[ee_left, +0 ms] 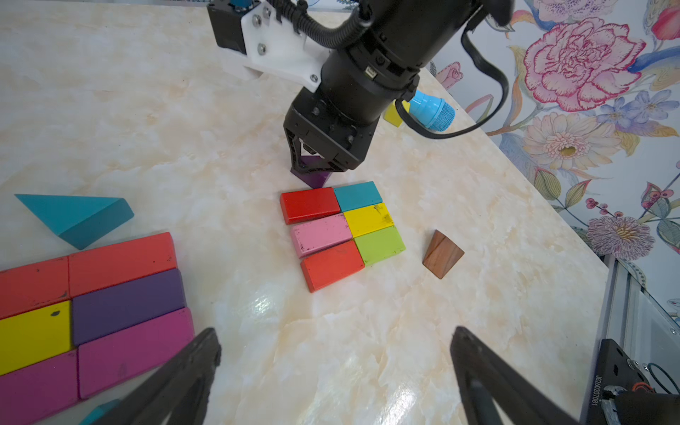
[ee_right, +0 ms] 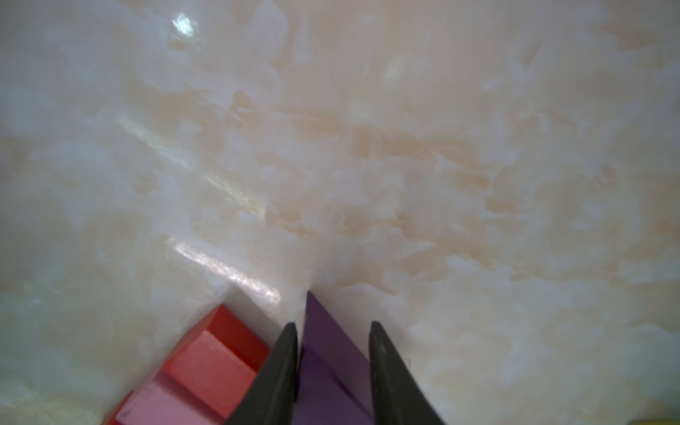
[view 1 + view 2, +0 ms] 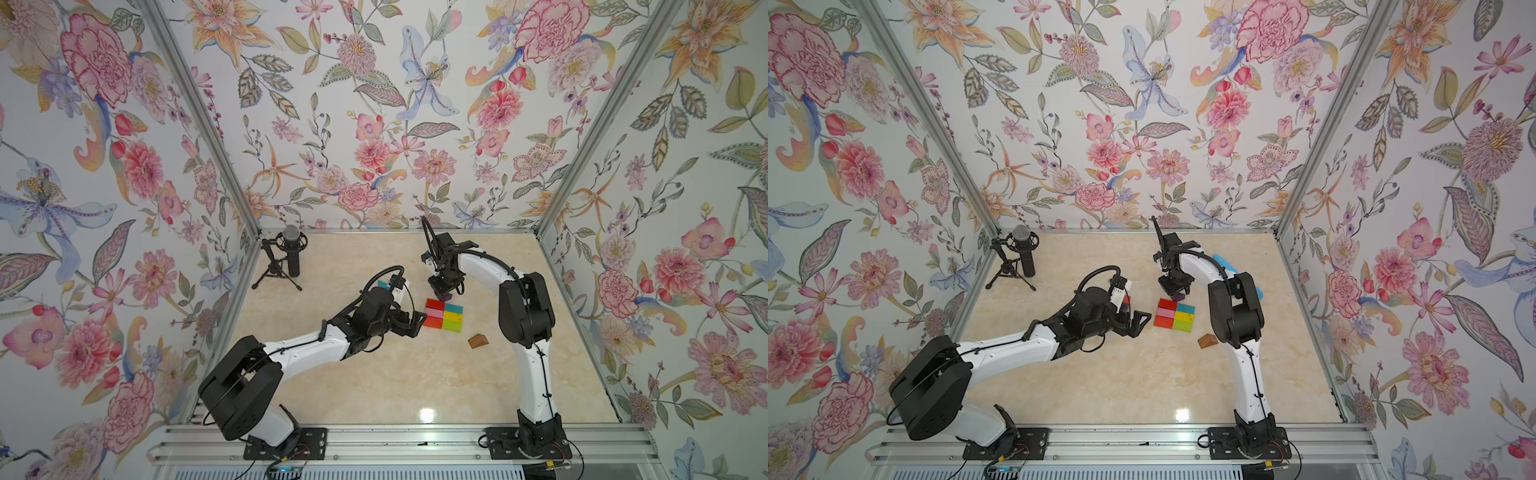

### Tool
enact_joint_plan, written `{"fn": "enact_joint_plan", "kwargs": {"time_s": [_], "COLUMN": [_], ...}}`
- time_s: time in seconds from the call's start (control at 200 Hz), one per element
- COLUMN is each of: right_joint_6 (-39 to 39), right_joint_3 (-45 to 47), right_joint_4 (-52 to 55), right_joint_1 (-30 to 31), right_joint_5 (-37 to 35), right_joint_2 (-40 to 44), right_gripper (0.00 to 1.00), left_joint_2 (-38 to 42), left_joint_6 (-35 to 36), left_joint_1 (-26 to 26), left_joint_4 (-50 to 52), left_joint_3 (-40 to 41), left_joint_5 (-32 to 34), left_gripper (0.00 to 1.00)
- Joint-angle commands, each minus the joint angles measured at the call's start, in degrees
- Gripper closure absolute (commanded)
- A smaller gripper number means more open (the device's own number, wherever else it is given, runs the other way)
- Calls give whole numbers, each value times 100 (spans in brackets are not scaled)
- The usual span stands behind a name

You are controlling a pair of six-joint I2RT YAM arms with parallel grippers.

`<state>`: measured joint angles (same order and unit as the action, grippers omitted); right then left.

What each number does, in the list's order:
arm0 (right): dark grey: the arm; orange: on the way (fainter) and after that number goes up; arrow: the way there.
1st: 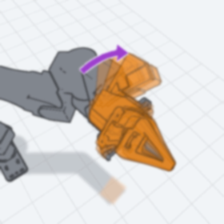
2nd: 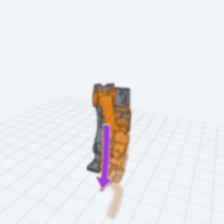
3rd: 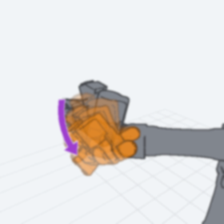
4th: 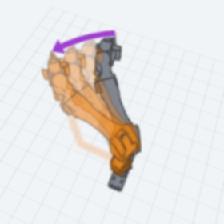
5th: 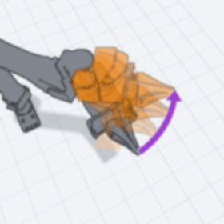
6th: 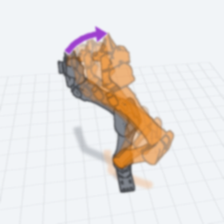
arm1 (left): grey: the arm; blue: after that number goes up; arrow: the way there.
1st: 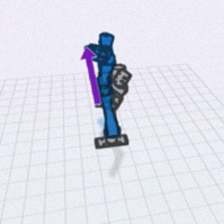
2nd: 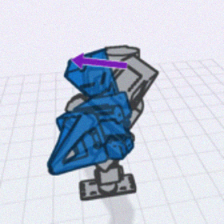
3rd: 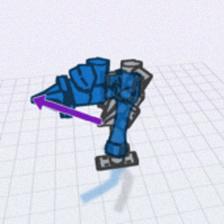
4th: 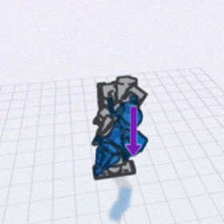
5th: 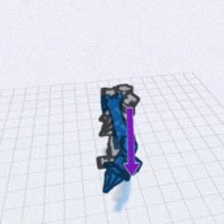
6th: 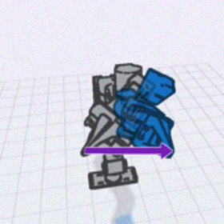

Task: Assemble a piece of candy with building blocks
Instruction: Assemble the building block at the center of the board.

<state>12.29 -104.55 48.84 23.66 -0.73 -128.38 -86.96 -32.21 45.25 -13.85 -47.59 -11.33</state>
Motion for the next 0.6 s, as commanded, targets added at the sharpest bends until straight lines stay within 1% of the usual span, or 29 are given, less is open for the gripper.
{"fn": "enact_joint_plan", "kwargs": {"time_s": [0.0,0.28,0.355,0.455,0.54,0.595], "right_joint_6": [141,126,43,-153,-281,-398], "right_joint_3": [27,79,29,-112,-198,-147], "right_joint_4": [179,186,184,171,160,163], "right_joint_1": [42,40,30,-45,-101,-138], "right_joint_5": [-88,-45,-2,247,400,545], "right_joint_2": [-17,101,168,345,584,826], "right_gripper": [65,66,64,59,46,42], "left_joint_2": [78,91,96,104,133,180], "left_joint_6": [-58,-75,-75,-67,-77,-67], "left_joint_1": [-75,-79,-80,-72,-83,-84], "left_joint_4": [-121,-122,-127,-140,-175,-176], "left_joint_3": [75,87,86,92,135,178], "left_joint_5": [-9,-18,-18,-18,-25,-31], "left_gripper": [1,1,1,1,1,1]}}
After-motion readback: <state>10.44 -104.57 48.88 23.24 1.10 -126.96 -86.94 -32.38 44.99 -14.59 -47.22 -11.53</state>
